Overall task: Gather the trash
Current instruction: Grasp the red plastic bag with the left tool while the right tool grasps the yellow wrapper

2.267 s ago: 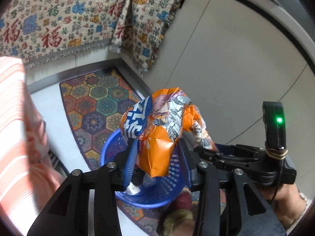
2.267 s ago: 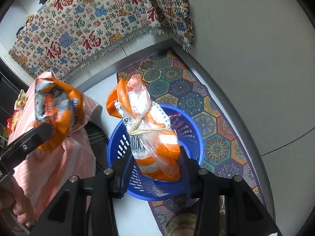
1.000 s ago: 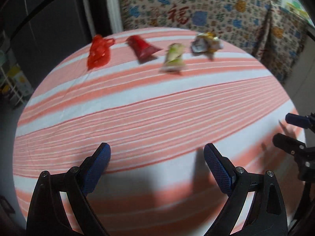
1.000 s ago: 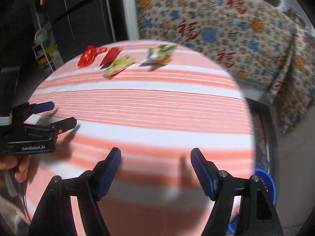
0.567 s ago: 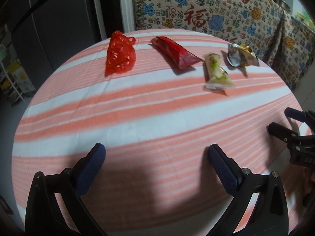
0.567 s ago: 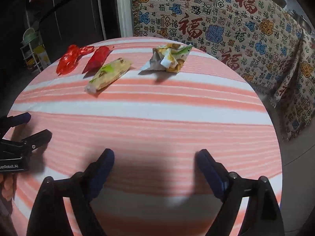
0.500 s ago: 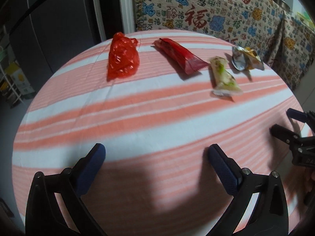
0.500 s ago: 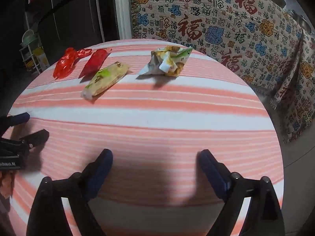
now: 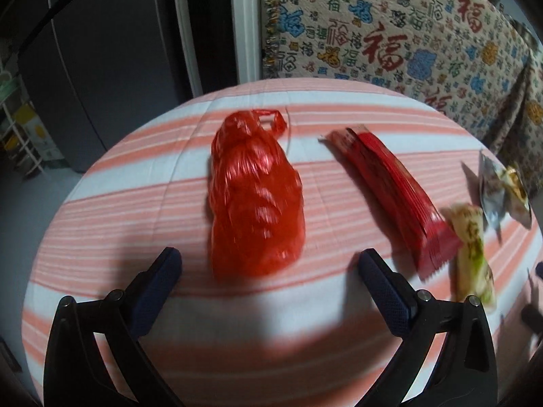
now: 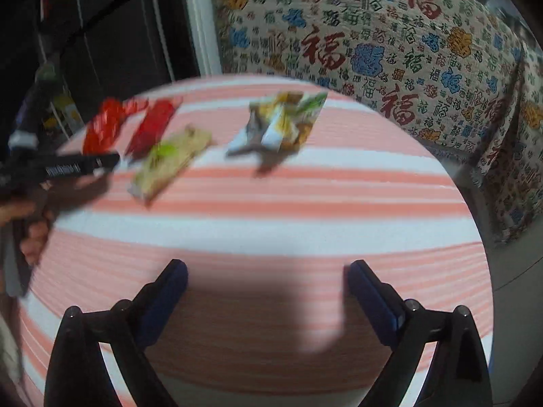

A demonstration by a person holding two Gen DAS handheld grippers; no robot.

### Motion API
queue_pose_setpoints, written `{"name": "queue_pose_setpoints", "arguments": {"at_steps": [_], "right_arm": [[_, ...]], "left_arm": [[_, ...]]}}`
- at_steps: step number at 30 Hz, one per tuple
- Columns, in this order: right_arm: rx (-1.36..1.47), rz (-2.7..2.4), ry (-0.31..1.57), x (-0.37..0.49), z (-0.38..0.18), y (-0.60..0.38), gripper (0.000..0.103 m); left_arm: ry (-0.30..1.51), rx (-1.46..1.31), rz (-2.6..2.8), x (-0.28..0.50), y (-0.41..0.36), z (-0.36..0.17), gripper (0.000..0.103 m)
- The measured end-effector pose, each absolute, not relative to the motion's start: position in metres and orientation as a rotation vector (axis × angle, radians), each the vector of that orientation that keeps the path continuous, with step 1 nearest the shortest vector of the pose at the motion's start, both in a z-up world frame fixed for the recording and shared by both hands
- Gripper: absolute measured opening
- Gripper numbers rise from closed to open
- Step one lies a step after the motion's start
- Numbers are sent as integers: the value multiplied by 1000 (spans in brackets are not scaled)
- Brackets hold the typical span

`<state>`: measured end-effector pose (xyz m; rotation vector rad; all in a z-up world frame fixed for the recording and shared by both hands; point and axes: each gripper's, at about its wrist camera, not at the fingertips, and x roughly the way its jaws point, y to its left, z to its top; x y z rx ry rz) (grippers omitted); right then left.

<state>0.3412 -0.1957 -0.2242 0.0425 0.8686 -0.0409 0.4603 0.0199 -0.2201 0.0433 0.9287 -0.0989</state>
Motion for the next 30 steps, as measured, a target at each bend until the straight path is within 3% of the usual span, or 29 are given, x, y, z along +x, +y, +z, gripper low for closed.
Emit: {"name": "queue_pose_setpoints", "arguments": {"at_steps": [6, 9, 11, 12, 13, 15, 18, 27, 30], "right_arm": [[169, -52, 766, 393, -191, -207, 97], [252, -43, 822, 434, -199, -216, 98], [287, -39, 870, 450, -211, -220, 79], [306, -37, 888, 456, -216, -222, 49], [308, -42, 895, 456, -217, -224, 48], [290, -40, 875, 446, -213, -222, 44], [227, -16, 853, 420, -204, -219, 39], [75, 189, 863, 307, -180, -191, 39], [16, 248, 863, 265, -180, -176, 39]], "left_arm": [[908, -7, -112, 474, 27, -218, 100], [895, -26, -110, 477, 31, -216, 90], [880, -28, -107, 478, 35, -214, 71], [873, -28, -111, 477, 36, -213, 52], [865, -31, -133, 475, 37, -212, 42], [857, -24, -161, 469, 39, -210, 37], [842, 6, -193, 448, 39, -205, 35], [867, -12, -295, 310, 32, -187, 35], [880, -19, -285, 275, 28, -191, 40]]}}
